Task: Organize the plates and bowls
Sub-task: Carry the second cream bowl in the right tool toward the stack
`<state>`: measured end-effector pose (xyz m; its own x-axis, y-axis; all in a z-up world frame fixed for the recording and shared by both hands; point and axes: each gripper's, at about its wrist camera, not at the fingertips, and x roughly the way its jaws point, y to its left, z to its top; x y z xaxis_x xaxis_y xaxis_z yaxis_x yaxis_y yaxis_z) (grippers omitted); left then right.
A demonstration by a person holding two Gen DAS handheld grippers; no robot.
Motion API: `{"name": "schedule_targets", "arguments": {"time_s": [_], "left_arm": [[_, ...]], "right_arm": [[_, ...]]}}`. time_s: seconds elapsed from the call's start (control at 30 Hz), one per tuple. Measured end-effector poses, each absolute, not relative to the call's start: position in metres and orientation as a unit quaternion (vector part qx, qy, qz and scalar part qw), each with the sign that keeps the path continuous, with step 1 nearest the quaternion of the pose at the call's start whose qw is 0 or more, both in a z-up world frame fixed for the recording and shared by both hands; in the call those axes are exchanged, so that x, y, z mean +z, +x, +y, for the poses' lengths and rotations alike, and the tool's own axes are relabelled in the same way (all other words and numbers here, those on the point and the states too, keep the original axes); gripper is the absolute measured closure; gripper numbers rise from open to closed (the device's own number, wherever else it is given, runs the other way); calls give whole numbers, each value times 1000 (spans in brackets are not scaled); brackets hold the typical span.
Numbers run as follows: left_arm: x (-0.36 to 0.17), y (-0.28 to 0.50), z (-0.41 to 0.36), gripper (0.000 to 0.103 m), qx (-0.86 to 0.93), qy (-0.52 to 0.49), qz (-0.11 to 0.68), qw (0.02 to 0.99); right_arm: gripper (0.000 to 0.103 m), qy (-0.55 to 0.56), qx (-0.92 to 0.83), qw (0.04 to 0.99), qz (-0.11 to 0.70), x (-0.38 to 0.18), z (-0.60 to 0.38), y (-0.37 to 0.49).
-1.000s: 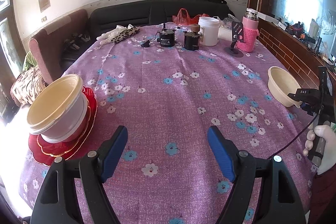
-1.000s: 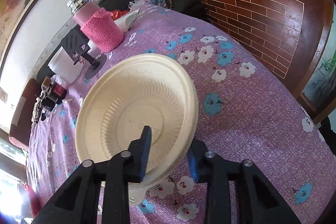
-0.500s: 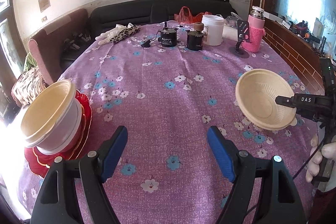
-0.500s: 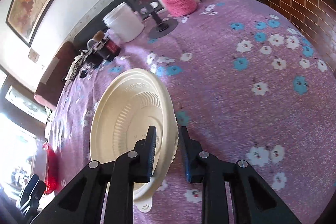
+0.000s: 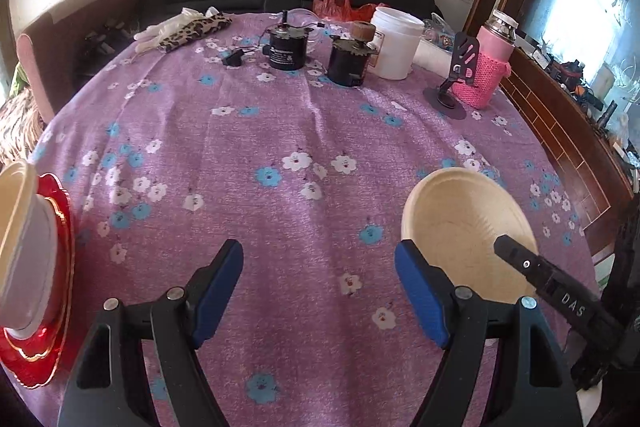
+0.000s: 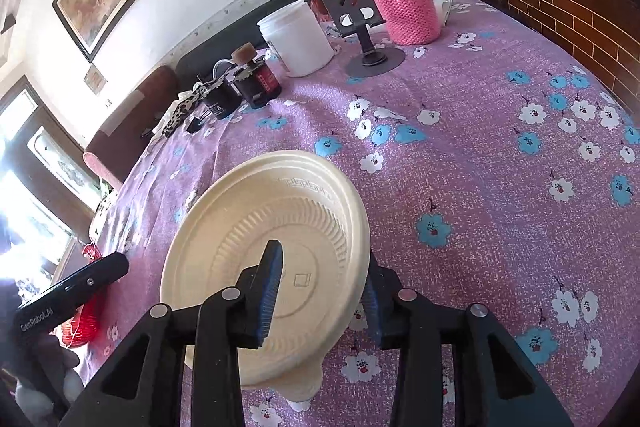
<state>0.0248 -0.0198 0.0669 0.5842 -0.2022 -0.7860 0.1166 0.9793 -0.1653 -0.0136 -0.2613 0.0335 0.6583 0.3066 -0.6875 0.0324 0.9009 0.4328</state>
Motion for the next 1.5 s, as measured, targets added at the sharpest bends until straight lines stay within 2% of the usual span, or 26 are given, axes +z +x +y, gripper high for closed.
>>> {"name": "schedule_targets", "arguments": {"time_s": [0.43,0.5,0.53,0.57,0.6,0.77,1.2,1.5], "left_arm": [[30,47,-79,27,-136,-34,494,858],[27,46,-83,44,-142,-31,499,855],[25,46,-85,70,-146,-27,503,851],[23,46,-87,81,-142,-17,510,848],[22,45,-88,84,-139,-11,510,849],[31,37,-75,85,-139,-30,496,857],[63,4,-26,86,-117,-62,466,875],[102,-40,43,86,-93,-115,416,898]], "right_arm": [[63,191,76,885,417,29,-253,-15],[64,188,79,885,419,29,-252,-15],[64,186,81,885,419,29,-251,-15],[66,184,83,885,419,29,-249,-15],[70,177,78,887,419,29,-247,-15],[76,190,89,883,420,27,-249,-16],[78,182,149,880,412,39,-212,-29],[77,156,176,893,385,86,-152,-55]]}}
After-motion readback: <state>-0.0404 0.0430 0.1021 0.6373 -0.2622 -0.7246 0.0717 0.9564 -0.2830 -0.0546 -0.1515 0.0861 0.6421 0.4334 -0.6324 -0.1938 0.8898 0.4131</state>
